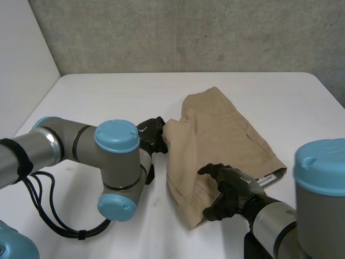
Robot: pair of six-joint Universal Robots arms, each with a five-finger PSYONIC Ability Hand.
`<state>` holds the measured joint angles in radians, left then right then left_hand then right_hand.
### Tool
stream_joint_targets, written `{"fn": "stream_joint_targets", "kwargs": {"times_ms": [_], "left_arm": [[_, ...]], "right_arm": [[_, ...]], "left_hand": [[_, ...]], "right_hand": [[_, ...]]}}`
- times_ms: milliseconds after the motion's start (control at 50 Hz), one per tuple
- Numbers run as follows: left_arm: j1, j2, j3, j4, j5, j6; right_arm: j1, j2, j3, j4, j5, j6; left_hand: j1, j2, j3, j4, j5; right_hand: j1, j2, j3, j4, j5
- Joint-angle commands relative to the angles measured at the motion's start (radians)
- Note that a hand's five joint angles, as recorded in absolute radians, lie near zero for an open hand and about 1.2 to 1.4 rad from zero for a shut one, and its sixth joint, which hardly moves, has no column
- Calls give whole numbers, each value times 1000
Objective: Fold the shorts.
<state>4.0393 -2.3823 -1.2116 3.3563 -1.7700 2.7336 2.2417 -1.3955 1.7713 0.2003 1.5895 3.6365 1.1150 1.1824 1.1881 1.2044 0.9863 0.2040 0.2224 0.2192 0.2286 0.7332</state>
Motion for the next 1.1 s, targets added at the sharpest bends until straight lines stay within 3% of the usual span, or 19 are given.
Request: {"fn": "stream_joint_targets", "kwargs": {"times_ms": [20, 160, 240, 420, 440, 500, 560, 660, 740, 820, 880, 940, 960, 1040, 1100], "left_arm": [[0, -5, -2, 0, 1, -2], [-2, -3, 0, 0, 1, 0], [0, 0, -2, 0, 1, 0], [0, 5, 0, 0, 1, -3], [0, 6, 0, 0, 1, -3], [-2, 9, 0, -3, 0, -3], [-2, 23, -5, -5, 0, -3], [10, 48, -32, -9, 0, -2], [27, 84, -69, -11, 7, 2], [29, 118, -98, -11, 15, 3], [29, 126, -105, -11, 17, 5], [29, 130, -105, -9, 17, 9], [29, 129, -105, -9, 17, 9], [32, 129, -103, -8, 17, 11], [33, 126, -103, -6, 17, 11]], "right_arm": [[51, 93, -26, -50, 17, 24], [93, 158, -73, -107, 38, -39], [114, 207, -116, -130, 92, -94], [148, 309, -174, -153, 125, -107], [148, 314, -179, -153, 127, -107], [147, 308, -190, -160, 139, -107], [139, 280, -185, -179, 161, -107], [96, 156, -132, -191, 167, -174], [-70, 81, -90, -212, 162, -396], [-152, 69, -99, -205, 156, -547], [-148, 59, -90, -196, 152, -529], [-74, 41, -84, -161, 150, -425], [-53, 41, -85, -148, 147, -394], [44, 33, -86, -84, 109, -299], [73, 39, -79, -82, 84, -312]], "left_hand": [[281, 214, 208, 192, 235], [281, 214, 208, 192, 235], [281, 214, 208, 192, 235], [281, 214, 208, 192, 235], [281, 214, 208, 192, 235], [281, 214, 208, 192, 235], [281, 214, 208, 192, 235], [281, 214, 208, 192, 235], [281, 214, 208, 192, 235], [281, 214, 208, 192, 235], [281, 214, 208, 192, 235], [281, 214, 208, 192, 235], [281, 214, 208, 192, 235], [281, 214, 208, 192, 235], [281, 214, 208, 192, 235]], "right_hand": [[-29, -48, -45, -54, -733], [-29, -48, -45, -54, -733], [-29, -48, -45, -54, -733], [57, 38, 42, 32, -647], [115, 97, 100, 91, -588], [1189, 1170, 1173, 1164, 485], [1192, 1174, 1177, 1168, 489], [1192, 1174, 1177, 1168, 489], [1192, 1174, 1177, 1168, 489], [1192, 1174, 1177, 1168, 489], [1192, 1174, 1177, 1168, 489], [336, 318, 321, 311, -368], [176, 158, 161, 152, -528], [-29, -48, -45, -54, -733], [-29, -48, -45, -54, -733]]}}
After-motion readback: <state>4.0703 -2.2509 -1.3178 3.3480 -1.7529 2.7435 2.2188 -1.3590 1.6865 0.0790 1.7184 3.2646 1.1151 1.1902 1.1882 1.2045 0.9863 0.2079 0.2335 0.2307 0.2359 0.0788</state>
